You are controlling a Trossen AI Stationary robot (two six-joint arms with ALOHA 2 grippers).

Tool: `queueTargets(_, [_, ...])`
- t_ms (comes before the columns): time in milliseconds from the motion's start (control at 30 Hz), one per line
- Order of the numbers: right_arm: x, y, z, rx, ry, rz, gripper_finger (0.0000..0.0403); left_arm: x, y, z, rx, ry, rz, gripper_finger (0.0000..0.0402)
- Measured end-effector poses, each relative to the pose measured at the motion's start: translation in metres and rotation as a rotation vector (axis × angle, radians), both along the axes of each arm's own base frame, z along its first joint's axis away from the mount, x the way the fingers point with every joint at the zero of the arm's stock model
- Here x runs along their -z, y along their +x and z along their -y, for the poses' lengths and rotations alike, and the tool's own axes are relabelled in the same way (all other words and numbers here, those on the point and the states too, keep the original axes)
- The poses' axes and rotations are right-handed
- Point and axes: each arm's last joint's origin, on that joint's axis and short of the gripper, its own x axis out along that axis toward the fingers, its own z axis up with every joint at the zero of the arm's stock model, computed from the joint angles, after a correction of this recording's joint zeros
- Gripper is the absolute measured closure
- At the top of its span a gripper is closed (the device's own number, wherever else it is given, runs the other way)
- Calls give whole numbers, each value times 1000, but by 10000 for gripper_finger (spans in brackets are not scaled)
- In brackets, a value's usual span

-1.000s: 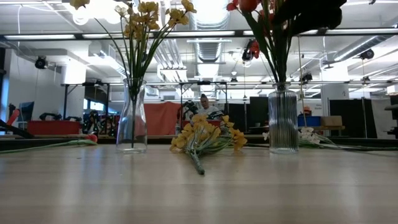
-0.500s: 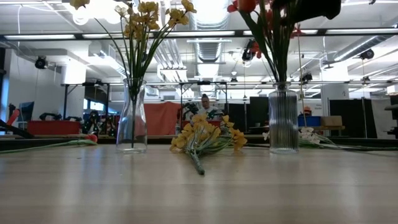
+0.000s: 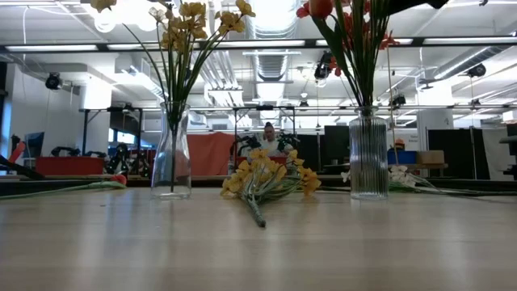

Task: Sort flowers into vase by color
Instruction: Put the right white flower into the left transparent vase

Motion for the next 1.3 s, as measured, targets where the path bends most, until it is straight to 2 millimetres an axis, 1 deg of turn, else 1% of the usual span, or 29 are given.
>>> queueTargets(233, [-12, -4, -2, -59, 136, -48, 115, 10, -9, -8, -96, -68, -56, 253])
queueTargets(367, [-20, -10, -1, -59, 220, -92, 115, 17, -17, -15, -183, -128, -101, 253])
queueTargets(500, [-28, -16, 2, -33, 238, -123, 115, 23, -26, -22, -264, -190, -174, 256])
queueTargets(700, [-35, -20, 4, -30, 233, -134, 115, 28, -36, -31, -371, -221, -239, 266])
queueTargets(967, [-44, -20, 4, -52, 230, -112, 115, 28, -38, -31, -381, -227, -250, 272])
queueTargets(1300, [-68, -24, 6, -72, 258, -38, 115, 28, -38, -33, -386, -222, -253, 272])
